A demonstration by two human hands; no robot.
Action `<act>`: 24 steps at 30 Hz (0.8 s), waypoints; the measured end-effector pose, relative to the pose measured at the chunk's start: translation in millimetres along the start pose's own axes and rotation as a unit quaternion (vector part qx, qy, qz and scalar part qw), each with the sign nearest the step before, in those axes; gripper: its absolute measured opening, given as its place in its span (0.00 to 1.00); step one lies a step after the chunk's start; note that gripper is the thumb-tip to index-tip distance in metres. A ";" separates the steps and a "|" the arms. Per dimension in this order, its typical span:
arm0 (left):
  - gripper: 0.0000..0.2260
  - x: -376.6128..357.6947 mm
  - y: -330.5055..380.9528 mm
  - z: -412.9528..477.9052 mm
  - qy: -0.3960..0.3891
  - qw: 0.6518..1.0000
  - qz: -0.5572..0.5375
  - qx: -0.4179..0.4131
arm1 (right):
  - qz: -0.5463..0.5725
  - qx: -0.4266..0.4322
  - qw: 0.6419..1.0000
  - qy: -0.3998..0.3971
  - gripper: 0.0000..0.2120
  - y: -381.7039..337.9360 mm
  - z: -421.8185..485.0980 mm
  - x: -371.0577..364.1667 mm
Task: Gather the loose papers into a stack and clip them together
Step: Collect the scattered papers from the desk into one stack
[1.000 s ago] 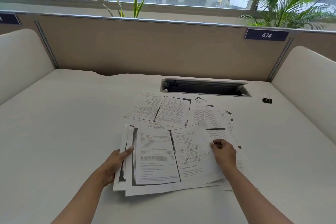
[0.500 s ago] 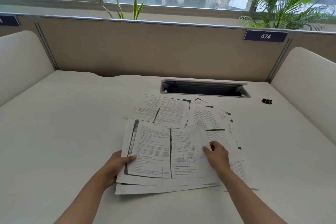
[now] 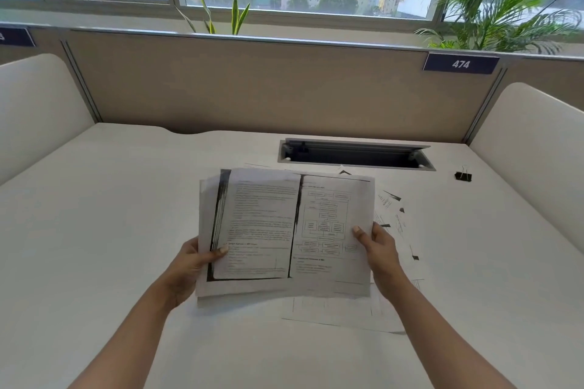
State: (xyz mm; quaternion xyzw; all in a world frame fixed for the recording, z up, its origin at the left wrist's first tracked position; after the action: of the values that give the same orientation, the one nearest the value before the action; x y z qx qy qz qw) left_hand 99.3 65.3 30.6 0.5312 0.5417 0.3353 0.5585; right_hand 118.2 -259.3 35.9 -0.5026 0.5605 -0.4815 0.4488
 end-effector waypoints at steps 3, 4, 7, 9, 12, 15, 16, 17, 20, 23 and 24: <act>0.21 3.4 15.8 3.4 0.017 0.999 0.000 -0.041 | 0.039 0.062 0.997 -0.033 0.11 -19.6 -1.2 -8.9; 0.16 5.0 20.0 3.8 0.025 0.998 -0.008 -0.058 | 0.048 0.077 0.995 -0.041 0.17 -24.5 -2.1 -11.5; 0.17 5.4 25.6 2.4 0.039 0.996 0.007 -0.082 | 0.056 0.095 0.992 -0.060 0.34 -27.5 -1.7 -14.7; 0.17 5.1 22.8 0.4 0.045 0.996 0.010 -0.079 | 0.054 0.091 0.992 -0.074 0.36 -20.2 -1.0 -15.2; 0.30 1.4 15.7 -1.3 0.037 0.996 0.023 -0.081 | 0.038 0.063 0.994 -0.087 0.34 -5.7 -3.8 -17.9; 0.31 1.0 6.7 -2.8 0.044 0.996 0.031 -0.072 | 0.015 0.026 0.994 -0.105 0.18 10.0 -5.4 -21.0; 0.28 1.2 4.3 -3.1 0.046 0.996 0.032 -0.069 | 0.008 0.016 0.994 -0.109 0.14 13.4 -5.8 -21.9; 0.25 0.3 3.4 -3.6 0.049 0.996 0.032 -0.064 | 0.005 0.011 0.994 -0.109 0.17 16.0 -5.9 -21.2; 0.13 3.8 2.6 -2.3 0.069 0.995 0.036 -0.058 | -0.004 0.019 0.995 -0.097 0.29 12.5 -7.6 -17.6; 0.11 6.6 2.9 0.3 0.090 0.994 0.044 -0.042 | -0.007 0.031 0.996 -0.087 0.28 11.0 -3.7 -8.7; 0.10 7.7 1.9 1.7 0.097 0.994 0.042 -0.038 | -0.009 0.031 0.996 -0.084 0.22 10.9 -2.3 -6.8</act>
State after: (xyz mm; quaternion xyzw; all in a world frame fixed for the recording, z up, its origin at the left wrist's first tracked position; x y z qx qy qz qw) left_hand 102.7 72.7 30.2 0.4968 0.5571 0.4292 0.5086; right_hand 115.1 -252.0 25.5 -0.5321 0.5013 -0.4585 0.5054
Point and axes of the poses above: each hand's wrist, its own z-axis towards the middle knuckle, its own x-axis out of the back of the hand, y = z × x, the point moved 10 cm from there along z, towards the middle knuckle, and after that the axes turned 7 degrees about -y, right-handed, at the moved point
